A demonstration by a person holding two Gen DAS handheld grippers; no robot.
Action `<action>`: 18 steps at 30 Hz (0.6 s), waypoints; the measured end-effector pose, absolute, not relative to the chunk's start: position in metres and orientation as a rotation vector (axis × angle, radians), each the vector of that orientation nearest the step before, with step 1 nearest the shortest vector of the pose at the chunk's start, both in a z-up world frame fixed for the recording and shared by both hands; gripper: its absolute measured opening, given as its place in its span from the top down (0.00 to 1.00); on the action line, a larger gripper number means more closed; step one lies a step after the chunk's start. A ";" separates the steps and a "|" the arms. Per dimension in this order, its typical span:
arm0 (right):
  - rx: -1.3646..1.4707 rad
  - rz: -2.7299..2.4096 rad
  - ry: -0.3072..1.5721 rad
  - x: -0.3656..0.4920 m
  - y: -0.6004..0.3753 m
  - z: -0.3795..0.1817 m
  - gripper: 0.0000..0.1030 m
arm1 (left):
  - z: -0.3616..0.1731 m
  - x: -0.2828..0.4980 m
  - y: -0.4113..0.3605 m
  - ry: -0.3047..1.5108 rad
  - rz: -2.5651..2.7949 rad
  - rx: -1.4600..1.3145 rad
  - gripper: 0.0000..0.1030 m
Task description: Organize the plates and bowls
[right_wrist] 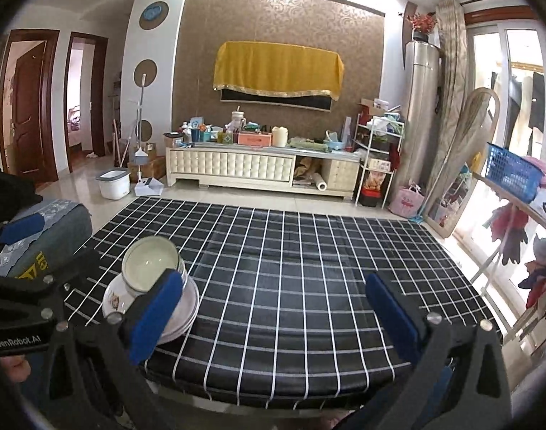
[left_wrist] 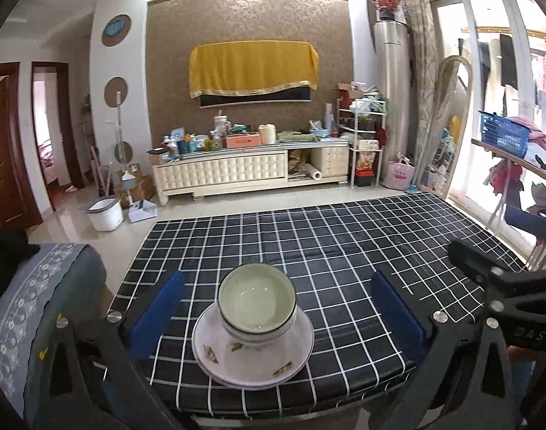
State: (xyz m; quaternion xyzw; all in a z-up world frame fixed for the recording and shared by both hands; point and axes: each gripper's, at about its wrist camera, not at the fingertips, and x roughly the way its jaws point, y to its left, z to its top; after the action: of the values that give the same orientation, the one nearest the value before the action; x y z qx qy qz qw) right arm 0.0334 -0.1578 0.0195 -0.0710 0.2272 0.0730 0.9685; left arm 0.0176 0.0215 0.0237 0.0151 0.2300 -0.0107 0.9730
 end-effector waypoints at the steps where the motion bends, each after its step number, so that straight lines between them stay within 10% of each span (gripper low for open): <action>1: -0.136 0.152 0.461 0.031 -0.159 0.020 0.00 | 0.022 0.016 0.023 0.466 -0.025 0.025 0.00; 18: -0.093 0.183 0.383 -0.009 -0.175 0.027 0.00 | 0.026 -0.037 0.007 0.409 -0.024 0.053 0.00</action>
State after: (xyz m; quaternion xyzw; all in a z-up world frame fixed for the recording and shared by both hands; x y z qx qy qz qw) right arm -0.0089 -0.1750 0.0266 -0.0461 0.1900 0.0908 0.9765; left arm -0.0374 0.0066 0.0260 0.0262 0.2033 -0.0117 0.9787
